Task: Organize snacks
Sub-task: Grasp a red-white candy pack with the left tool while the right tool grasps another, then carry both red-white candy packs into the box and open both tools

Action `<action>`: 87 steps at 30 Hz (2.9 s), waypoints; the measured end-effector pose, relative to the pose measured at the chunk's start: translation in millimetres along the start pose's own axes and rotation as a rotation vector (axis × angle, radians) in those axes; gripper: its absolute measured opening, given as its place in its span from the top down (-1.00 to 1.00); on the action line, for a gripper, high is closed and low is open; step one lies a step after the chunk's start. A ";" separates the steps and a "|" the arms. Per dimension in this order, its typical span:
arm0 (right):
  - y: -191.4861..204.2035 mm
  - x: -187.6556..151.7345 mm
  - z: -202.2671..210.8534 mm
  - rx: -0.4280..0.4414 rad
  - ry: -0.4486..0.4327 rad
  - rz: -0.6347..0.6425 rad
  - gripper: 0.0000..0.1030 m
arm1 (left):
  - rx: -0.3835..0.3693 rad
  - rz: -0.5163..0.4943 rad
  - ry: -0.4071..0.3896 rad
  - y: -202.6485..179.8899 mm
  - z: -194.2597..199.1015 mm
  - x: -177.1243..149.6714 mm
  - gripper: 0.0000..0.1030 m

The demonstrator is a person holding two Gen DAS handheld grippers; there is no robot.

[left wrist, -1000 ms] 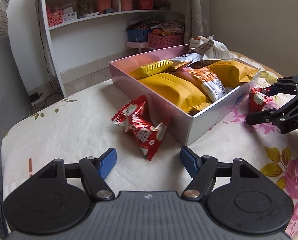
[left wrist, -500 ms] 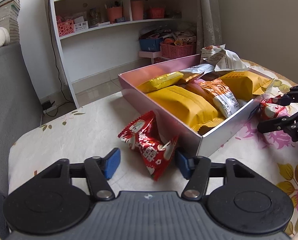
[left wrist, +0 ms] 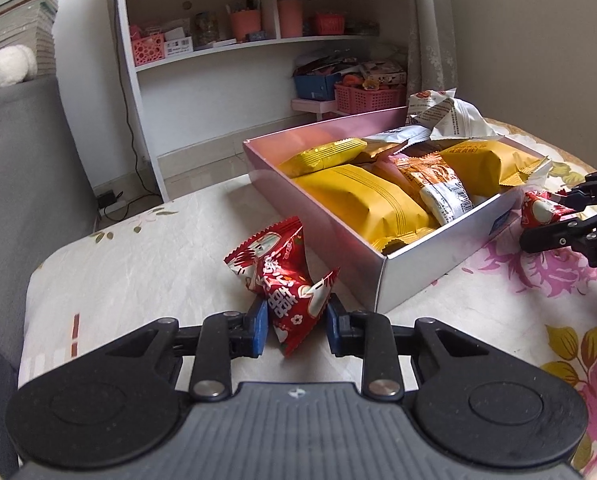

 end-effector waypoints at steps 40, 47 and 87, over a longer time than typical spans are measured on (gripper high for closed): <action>-27.1 48.9 76.4 0.085 -0.115 -0.201 0.07 | 0.079 0.094 -0.014 -72.9 77.1 39.8 0.50; -25.8 64.2 63.0 0.107 -0.125 -0.279 0.07 | 0.091 0.147 -0.013 -80.3 58.6 51.0 0.50; -27.3 84.2 0.1 0.079 -0.146 -0.363 -0.57 | 0.159 0.240 -0.044 -72.8 7.1 62.2 -0.58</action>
Point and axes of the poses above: each gripper's, at about its wrist camera, not at the fingertips, and z roughly against the way its jaws point, y to its left, x to its top, the point moved 10 cm from there along -z, roughly the way its jaws point, and after that the axes turned 4 degrees about -y, right-handed, at the moved point
